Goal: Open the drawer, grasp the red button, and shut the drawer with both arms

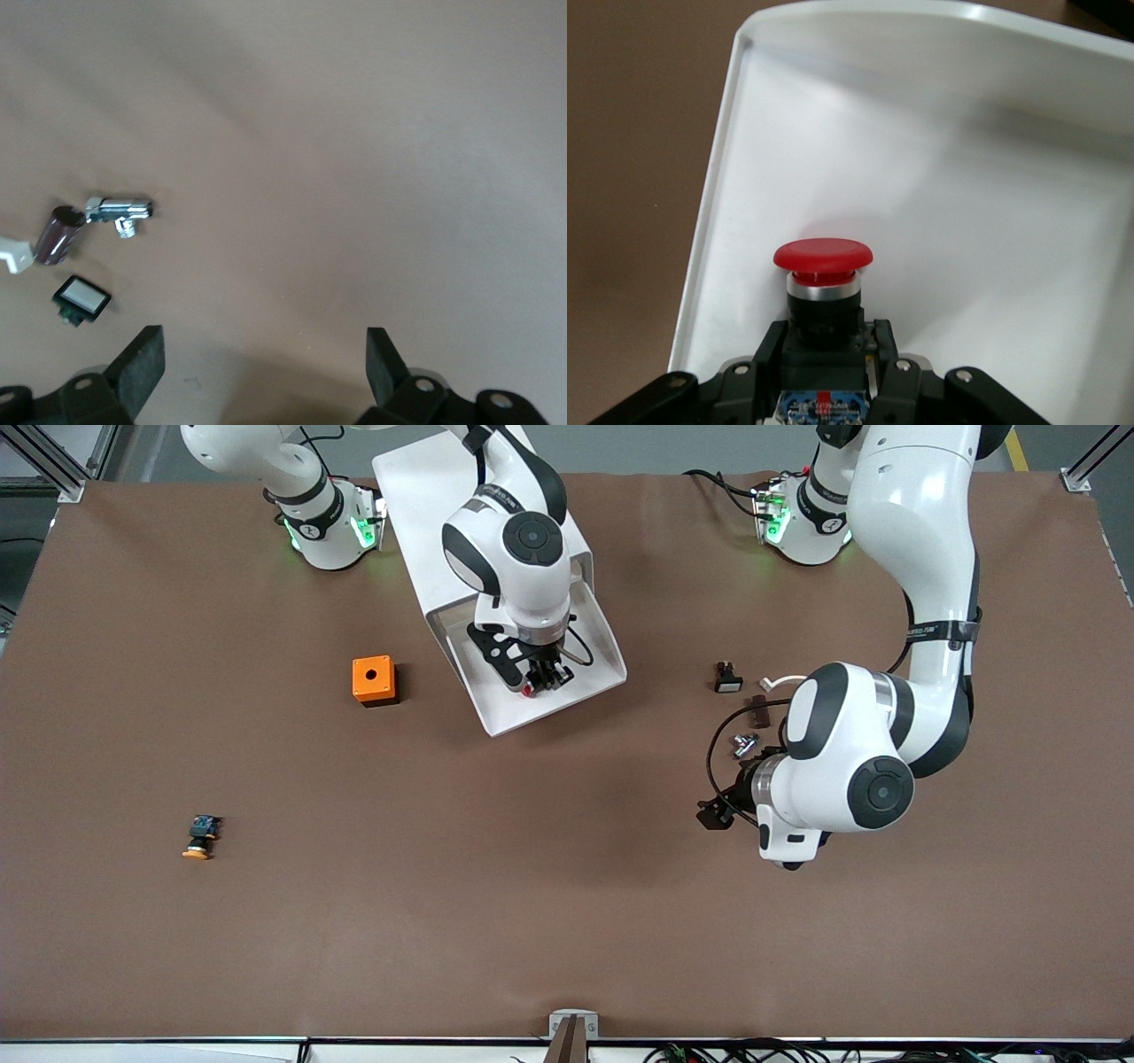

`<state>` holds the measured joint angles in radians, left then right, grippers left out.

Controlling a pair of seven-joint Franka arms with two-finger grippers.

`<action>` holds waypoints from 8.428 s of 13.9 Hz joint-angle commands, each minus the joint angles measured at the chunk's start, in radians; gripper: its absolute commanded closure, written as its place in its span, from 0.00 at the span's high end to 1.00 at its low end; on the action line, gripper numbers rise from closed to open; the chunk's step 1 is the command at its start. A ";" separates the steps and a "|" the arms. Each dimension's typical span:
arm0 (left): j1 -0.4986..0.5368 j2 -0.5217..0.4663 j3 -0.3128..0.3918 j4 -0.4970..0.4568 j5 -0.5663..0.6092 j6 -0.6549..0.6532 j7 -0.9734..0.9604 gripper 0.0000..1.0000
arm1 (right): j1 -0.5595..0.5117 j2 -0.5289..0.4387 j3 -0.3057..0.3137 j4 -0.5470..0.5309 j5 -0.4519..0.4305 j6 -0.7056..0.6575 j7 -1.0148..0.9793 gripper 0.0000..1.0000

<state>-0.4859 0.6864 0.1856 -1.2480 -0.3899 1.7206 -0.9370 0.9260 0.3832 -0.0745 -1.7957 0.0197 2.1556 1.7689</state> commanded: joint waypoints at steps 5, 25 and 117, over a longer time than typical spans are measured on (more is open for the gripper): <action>-0.150 -0.004 -0.002 -0.063 0.019 0.148 0.084 1.00 | -0.076 0.006 -0.011 0.148 0.055 -0.161 -0.127 0.01; -0.526 0.013 -0.107 -0.139 -0.026 0.212 -0.258 1.00 | -0.895 0.127 -0.016 0.071 0.045 0.090 -1.726 0.01; 0.495 -0.849 -0.298 -0.380 0.433 -0.259 0.891 1.00 | -0.955 -0.486 -0.024 0.191 -0.015 -0.698 -1.827 1.00</action>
<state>0.0049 -0.1457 -0.1025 -1.6275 0.0219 1.4582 -0.0532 -0.0122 -0.0656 -0.1080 -1.5699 0.0157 1.4423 -0.0446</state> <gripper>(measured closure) 0.000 0.000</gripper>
